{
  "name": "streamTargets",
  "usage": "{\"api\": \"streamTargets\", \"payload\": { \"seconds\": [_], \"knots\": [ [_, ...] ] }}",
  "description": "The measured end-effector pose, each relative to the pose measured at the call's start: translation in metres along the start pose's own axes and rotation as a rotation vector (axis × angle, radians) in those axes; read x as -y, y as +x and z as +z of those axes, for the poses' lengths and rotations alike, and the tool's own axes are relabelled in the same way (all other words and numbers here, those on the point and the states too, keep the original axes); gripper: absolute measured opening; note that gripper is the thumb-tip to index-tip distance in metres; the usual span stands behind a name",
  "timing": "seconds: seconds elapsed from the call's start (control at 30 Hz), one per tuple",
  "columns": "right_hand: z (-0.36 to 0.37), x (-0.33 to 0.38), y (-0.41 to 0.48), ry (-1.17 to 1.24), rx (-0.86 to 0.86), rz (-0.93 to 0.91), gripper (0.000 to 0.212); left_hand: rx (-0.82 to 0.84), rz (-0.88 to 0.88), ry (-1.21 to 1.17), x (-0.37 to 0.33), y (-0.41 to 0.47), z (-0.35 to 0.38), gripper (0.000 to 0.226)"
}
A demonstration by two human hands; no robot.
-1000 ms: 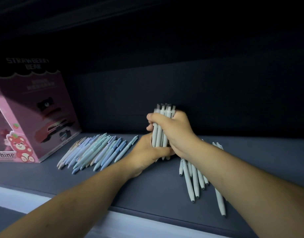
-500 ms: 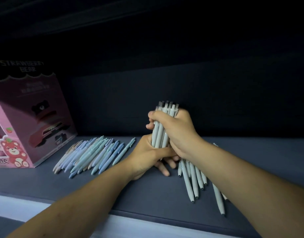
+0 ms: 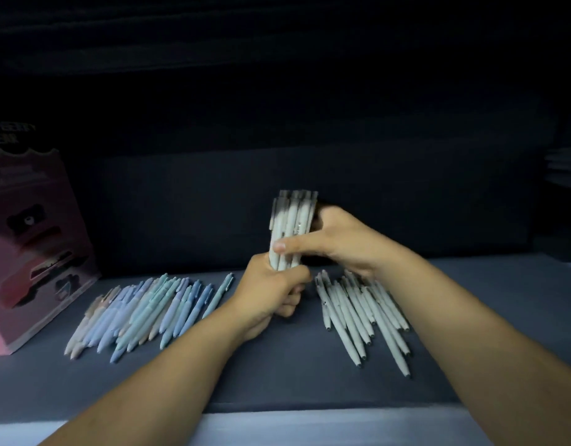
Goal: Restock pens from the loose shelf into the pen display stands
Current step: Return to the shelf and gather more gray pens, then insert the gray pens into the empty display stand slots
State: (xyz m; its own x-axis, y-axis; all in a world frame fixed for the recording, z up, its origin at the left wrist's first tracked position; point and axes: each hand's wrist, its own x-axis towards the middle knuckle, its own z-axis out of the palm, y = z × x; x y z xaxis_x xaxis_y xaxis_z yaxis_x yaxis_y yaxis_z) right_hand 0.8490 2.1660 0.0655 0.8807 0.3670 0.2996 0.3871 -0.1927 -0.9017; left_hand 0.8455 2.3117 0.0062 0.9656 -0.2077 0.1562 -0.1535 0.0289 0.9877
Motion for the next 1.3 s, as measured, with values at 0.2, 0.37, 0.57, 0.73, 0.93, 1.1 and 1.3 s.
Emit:
{"api": "streamTargets", "payload": {
  "seconds": [0.2,0.37,0.57,0.73,0.93,1.1,1.3],
  "knots": [
    [-0.019,0.009,-0.078,-0.337,-0.344,0.052,0.05,0.144,0.029,-0.091,-0.015,-0.016,0.003,0.028],
    [-0.037,0.011,-0.148,-0.796,-0.561,0.185,0.035,0.441,0.032,-0.094,-0.026,-0.047,0.028,0.023],
    [-0.054,0.032,-0.243,-1.158,-0.656,0.463,0.044,0.626,0.033,-0.174,-0.044,-0.096,0.099,0.042],
    [-0.071,0.06,-0.373,-1.143,-0.81,0.629,0.044,0.796,-0.014,-0.259,-0.047,-0.158,0.197,0.044],
    [-0.101,0.093,-0.555,-1.154,-0.896,0.79,0.051,1.015,-0.205,-0.491,-0.044,-0.27,0.354,0.043],
    [-0.136,0.121,-0.719,-1.262,-0.958,0.948,0.045,1.144,-0.296,-0.538,-0.04,-0.364,0.491,0.042],
    [-0.182,0.155,-0.876,-1.251,-1.039,1.16,0.046,1.268,-0.322,-0.58,-0.035,-0.46,0.651,0.02]
  ]
}}
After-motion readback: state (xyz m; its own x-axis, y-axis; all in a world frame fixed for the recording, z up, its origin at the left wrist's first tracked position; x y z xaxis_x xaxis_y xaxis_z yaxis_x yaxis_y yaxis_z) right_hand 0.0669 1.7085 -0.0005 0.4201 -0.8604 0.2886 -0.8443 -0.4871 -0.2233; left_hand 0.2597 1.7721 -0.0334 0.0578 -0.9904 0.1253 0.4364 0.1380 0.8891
